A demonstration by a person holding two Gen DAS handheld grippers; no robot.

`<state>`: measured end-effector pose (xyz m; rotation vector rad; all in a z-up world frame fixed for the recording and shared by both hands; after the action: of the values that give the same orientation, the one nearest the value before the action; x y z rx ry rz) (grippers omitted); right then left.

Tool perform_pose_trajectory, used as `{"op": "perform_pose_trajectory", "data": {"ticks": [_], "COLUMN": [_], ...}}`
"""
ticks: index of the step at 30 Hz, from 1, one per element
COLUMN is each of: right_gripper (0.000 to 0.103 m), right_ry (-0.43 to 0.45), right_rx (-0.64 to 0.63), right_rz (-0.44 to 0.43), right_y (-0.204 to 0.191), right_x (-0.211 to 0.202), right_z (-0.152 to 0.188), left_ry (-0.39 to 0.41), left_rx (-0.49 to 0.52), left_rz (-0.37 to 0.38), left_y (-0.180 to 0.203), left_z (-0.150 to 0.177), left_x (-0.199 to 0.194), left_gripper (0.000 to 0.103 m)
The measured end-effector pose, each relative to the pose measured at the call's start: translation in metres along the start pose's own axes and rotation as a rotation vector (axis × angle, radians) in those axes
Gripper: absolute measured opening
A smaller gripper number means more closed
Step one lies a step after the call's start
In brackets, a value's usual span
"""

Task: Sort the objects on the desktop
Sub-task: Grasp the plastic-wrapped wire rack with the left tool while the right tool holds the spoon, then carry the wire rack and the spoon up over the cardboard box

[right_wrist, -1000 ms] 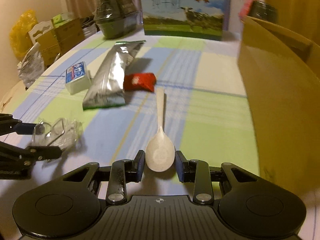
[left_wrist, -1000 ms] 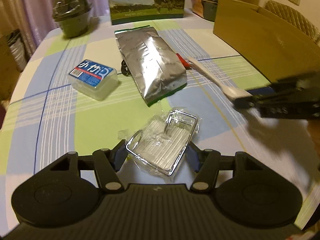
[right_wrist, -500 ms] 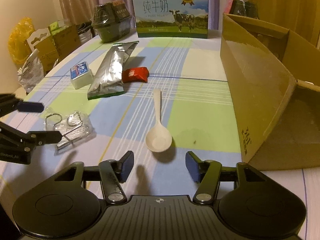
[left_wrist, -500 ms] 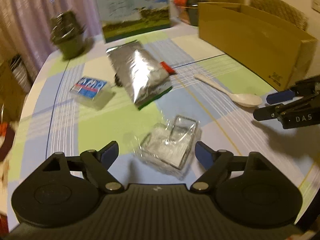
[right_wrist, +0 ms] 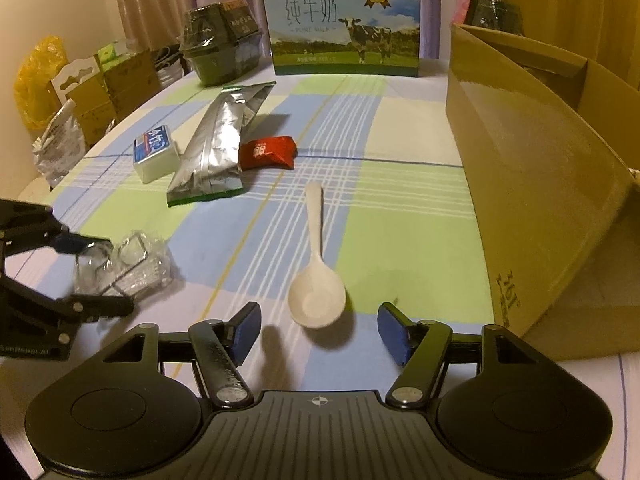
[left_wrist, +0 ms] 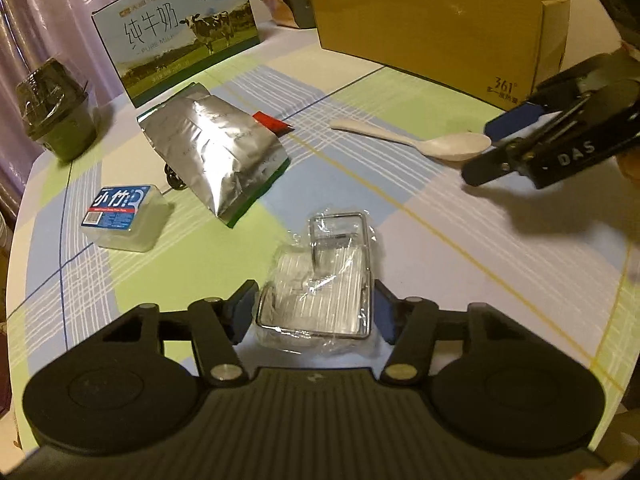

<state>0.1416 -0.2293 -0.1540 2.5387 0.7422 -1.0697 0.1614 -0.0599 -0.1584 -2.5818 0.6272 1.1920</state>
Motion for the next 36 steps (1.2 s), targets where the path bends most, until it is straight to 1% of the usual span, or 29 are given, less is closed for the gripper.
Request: {"op": "perform_pose_trajectory", "data": {"ticks": [3, 7, 9, 11, 13, 15, 17, 18, 19, 21, 22, 28, 32, 36], "right_gripper": [0.062, 0.062, 0.062, 0.062, 0.062, 0.059, 0.053, 0.052, 0.048, 0.038, 0.030, 0.030, 0.030, 0.030], "right_ry": [0.004, 0.007, -0.001, -0.008, -0.010, -0.007, -0.001, 0.001, 0.002, 0.008, 0.010, 0.002, 0.012, 0.038], "right_rx": [-0.018, -0.056, -0.092, -0.118, -0.115, -0.092, -0.087, -0.090, -0.094, -0.107, -0.112, -0.115, -0.094, -0.063], "right_rz": [0.004, 0.002, 0.002, 0.005, 0.004, 0.004, 0.014, 0.017, 0.019, 0.023, 0.022, 0.019, 0.017, 0.024], "right_y": [-0.001, -0.004, -0.007, -0.009, -0.009, -0.007, -0.006, -0.006, -0.005, -0.006, -0.006, -0.009, -0.013, -0.015], "right_x": [0.003, 0.009, 0.014, 0.018, 0.020, 0.020, 0.019, 0.019, 0.019, 0.020, 0.020, 0.016, 0.003, -0.016], "right_z": [-0.004, -0.008, -0.009, -0.009, -0.007, -0.006, -0.006, -0.006, -0.006, -0.007, -0.008, -0.008, -0.006, -0.006], "left_ry": [-0.004, 0.006, 0.014, 0.021, 0.028, 0.034, 0.037, 0.037, 0.038, 0.039, 0.038, 0.034, 0.024, 0.014], "left_rx": [-0.039, -0.135, -0.167, -0.190, -0.220, -0.250, -0.264, -0.267, -0.270, -0.275, -0.277, -0.259, -0.227, -0.219], "left_rz": [0.002, 0.010, 0.011, 0.003, -0.005, -0.010, -0.012, -0.013, -0.014, -0.015, -0.014, -0.025, -0.034, -0.031], "left_y": [0.000, -0.001, 0.000, -0.001, -0.004, -0.007, -0.009, -0.009, -0.010, -0.010, -0.011, -0.008, -0.004, 0.000], "left_z": [0.001, -0.003, -0.004, -0.006, -0.007, -0.007, -0.008, -0.008, -0.008, -0.009, -0.009, -0.007, -0.005, -0.003], "left_x": [-0.002, -0.001, -0.001, 0.000, 0.000, 0.000, 0.000, 0.000, 0.001, 0.001, 0.001, 0.003, 0.002, -0.001], "left_gripper": [0.050, 0.050, 0.049, 0.049, 0.049, 0.050, 0.050, 0.050, 0.050, 0.050, 0.050, 0.050, 0.050, 0.049]}}
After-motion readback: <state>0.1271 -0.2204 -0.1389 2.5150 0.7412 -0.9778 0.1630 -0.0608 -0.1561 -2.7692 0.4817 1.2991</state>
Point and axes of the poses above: each gripper's, at about its wrist camera, not at the fingertips, and x roughly the way its jaws point, y to its right, z to its underside, the point moved 7 cm from there along x, roughly the way its jaws point, and after that the axes turned 14 degrees about -x, right-handed, at the moved point
